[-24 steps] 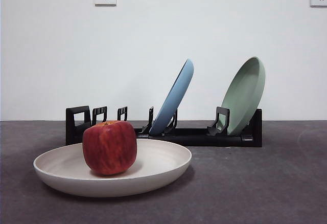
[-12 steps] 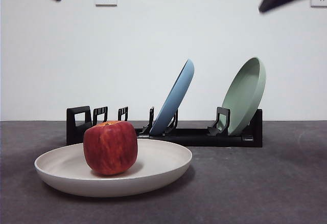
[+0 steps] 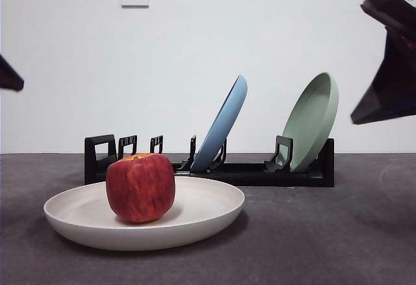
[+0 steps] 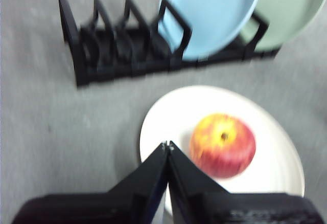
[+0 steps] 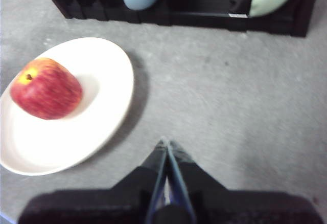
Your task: Take the yellow plate from the plate rack,put the plate on the table,take the apple from the table,put the apple in the plate
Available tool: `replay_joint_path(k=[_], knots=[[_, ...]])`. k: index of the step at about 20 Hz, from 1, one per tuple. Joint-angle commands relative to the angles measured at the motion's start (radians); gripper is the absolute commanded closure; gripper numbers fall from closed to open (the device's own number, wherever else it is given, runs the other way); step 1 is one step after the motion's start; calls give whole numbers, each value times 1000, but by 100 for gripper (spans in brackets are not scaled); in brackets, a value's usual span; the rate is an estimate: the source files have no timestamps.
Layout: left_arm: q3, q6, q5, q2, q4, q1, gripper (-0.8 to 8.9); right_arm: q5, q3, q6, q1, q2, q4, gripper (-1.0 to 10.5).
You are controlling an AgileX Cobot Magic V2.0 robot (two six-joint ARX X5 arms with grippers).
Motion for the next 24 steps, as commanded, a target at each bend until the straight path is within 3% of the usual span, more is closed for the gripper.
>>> replay_joint_path(k=[1,13,16,24], knots=[[-8,-39,8,-3,-2,3,817,3,-9,14,11,0,6,951],[-8,-39,7,3,-23,1,817,5,-9,13,10,0,5,946],[-8,-37,6,-104,-69,4,817,4,-9,13,10,0,5,946],[-13,278,-18,-429,-38,129,817,4,-8,13,10,0,4,945]])
